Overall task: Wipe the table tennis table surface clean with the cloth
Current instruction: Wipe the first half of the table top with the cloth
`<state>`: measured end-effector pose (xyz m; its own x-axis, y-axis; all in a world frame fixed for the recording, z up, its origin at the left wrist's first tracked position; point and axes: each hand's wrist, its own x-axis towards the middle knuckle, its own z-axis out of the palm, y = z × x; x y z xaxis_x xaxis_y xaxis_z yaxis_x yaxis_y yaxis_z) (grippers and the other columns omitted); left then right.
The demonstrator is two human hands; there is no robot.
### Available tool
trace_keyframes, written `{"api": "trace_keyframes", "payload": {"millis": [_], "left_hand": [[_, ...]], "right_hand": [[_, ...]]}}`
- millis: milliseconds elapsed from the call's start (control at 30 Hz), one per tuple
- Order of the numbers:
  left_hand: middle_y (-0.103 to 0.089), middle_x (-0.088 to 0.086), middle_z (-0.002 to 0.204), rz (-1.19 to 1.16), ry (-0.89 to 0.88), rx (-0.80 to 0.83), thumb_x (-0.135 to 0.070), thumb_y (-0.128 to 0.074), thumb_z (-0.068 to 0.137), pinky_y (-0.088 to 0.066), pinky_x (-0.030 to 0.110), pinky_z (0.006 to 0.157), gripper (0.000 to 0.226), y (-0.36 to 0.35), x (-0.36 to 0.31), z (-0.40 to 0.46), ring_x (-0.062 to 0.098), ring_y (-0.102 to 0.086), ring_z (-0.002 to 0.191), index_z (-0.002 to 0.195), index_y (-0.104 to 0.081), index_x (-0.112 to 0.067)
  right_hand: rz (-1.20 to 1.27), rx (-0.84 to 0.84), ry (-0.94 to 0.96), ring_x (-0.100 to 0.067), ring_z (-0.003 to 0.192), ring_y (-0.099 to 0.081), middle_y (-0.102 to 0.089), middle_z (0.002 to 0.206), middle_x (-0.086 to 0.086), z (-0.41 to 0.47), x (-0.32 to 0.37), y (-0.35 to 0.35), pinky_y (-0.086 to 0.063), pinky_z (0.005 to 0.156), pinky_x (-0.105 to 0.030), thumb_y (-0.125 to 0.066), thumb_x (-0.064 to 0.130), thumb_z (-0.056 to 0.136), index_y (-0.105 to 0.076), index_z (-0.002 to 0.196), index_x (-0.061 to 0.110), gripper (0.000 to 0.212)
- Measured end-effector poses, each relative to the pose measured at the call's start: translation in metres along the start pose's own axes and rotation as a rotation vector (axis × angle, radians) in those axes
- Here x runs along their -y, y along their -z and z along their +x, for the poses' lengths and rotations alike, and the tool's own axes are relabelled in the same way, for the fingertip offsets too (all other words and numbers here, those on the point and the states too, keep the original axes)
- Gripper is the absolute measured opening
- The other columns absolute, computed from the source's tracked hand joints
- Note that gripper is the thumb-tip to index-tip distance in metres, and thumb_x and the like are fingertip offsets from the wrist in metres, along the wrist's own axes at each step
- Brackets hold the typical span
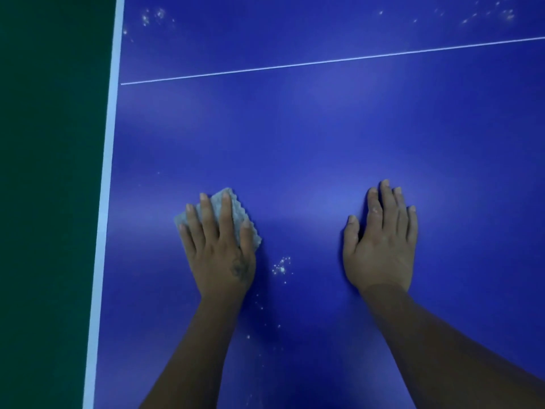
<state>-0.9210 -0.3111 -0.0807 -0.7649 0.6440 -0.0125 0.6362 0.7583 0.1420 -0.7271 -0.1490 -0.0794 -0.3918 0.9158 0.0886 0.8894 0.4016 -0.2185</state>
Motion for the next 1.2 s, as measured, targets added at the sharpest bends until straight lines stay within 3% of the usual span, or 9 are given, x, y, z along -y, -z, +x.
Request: {"api": "trace_keyframes", "payload": {"millis": [100,233,367,567,800,933,1067,1200], "left_hand": [[-0.02,0.015,0.175,-0.017,0.036,-0.011,-0.051,-0.023,0.113,-0.013,0.062,0.129,0.062,-0.005,-0.027,0.037,0.04,-0.012,0.162,0.169,-0.023,-0.024],[-0.021,0.012,0.175,-0.006,-0.126,-0.012,-0.052,-0.022,0.114,-0.013,0.059,0.129,0.061,-0.012,-0.073,0.065,0.039,-0.012,0.163,0.169,-0.023,-0.026],[-0.018,0.01,0.176,-0.008,-0.303,0.037,-0.049,-0.026,0.114,-0.013,0.058,0.13,0.06,-0.008,-0.076,-0.008,0.036,-0.008,0.164,0.17,-0.022,-0.026],[-0.017,0.007,0.177,-0.058,-0.342,0.15,-0.044,-0.038,0.112,-0.022,0.063,0.127,0.06,0.004,-0.045,-0.134,0.035,-0.009,0.164,0.168,-0.026,-0.027],[-0.013,0.007,0.178,-0.044,-0.399,0.133,-0.045,-0.026,0.115,-0.015,0.059,0.13,0.058,0.001,-0.063,-0.061,0.032,-0.003,0.165,0.17,-0.019,-0.029],[-0.006,0.006,0.178,-0.046,-0.387,0.159,-0.045,-0.025,0.115,-0.012,0.058,0.131,0.059,0.005,-0.056,-0.083,0.03,0.002,0.165,0.171,-0.012,-0.03],[-0.011,0.005,0.178,-0.103,-0.406,0.168,-0.046,-0.034,0.114,-0.016,0.059,0.13,0.06,0.008,-0.046,-0.104,0.03,-0.002,0.165,0.17,-0.019,-0.03],[-0.014,0.005,0.178,-0.073,-0.506,0.122,-0.048,-0.029,0.114,-0.015,0.058,0.13,0.058,0.001,-0.052,-0.042,0.03,-0.004,0.165,0.169,-0.023,-0.03]], "right_hand": [[0.007,-0.011,0.004,-0.027,0.164,-0.016,-0.025,0.175,-0.009,0.001,0.0,0.0,-0.012,0.133,-0.052,-0.038,0.038,0.109,-0.038,0.162,0.004,0.064],[-0.005,-0.017,0.005,-0.028,0.164,-0.016,-0.025,0.175,-0.009,0.001,-0.002,-0.004,-0.011,0.133,-0.052,-0.039,0.039,0.109,-0.038,0.162,0.004,0.063],[-0.002,-0.006,0.018,-0.028,0.164,-0.016,-0.025,0.176,-0.009,0.002,-0.002,-0.003,-0.009,0.134,-0.05,-0.038,0.04,0.109,-0.038,0.163,0.005,0.064],[0.156,0.032,0.071,-0.026,0.163,-0.022,-0.028,0.175,-0.008,-0.017,-0.015,0.011,-0.013,0.134,-0.051,-0.039,0.037,0.112,-0.041,0.16,0.002,0.06],[0.08,0.068,0.186,-0.023,0.164,-0.02,-0.026,0.175,-0.006,-0.108,-0.034,0.018,-0.019,0.133,-0.05,-0.041,0.034,0.111,-0.035,0.164,0.003,0.062],[0.079,0.037,0.183,-0.027,0.162,-0.025,-0.029,0.174,-0.008,-0.116,-0.033,0.015,-0.022,0.132,-0.053,-0.045,0.029,0.108,-0.038,0.163,0.002,0.062],[0.082,0.047,0.175,-0.026,0.163,-0.024,-0.029,0.174,-0.007,-0.116,-0.031,0.014,-0.023,0.131,-0.053,-0.046,0.03,0.107,-0.037,0.163,0.003,0.062],[0.085,0.056,0.163,-0.024,0.163,-0.024,-0.029,0.174,-0.005,-0.116,-0.032,0.015,-0.022,0.132,-0.052,-0.046,0.031,0.108,-0.038,0.163,0.004,0.062]]}}
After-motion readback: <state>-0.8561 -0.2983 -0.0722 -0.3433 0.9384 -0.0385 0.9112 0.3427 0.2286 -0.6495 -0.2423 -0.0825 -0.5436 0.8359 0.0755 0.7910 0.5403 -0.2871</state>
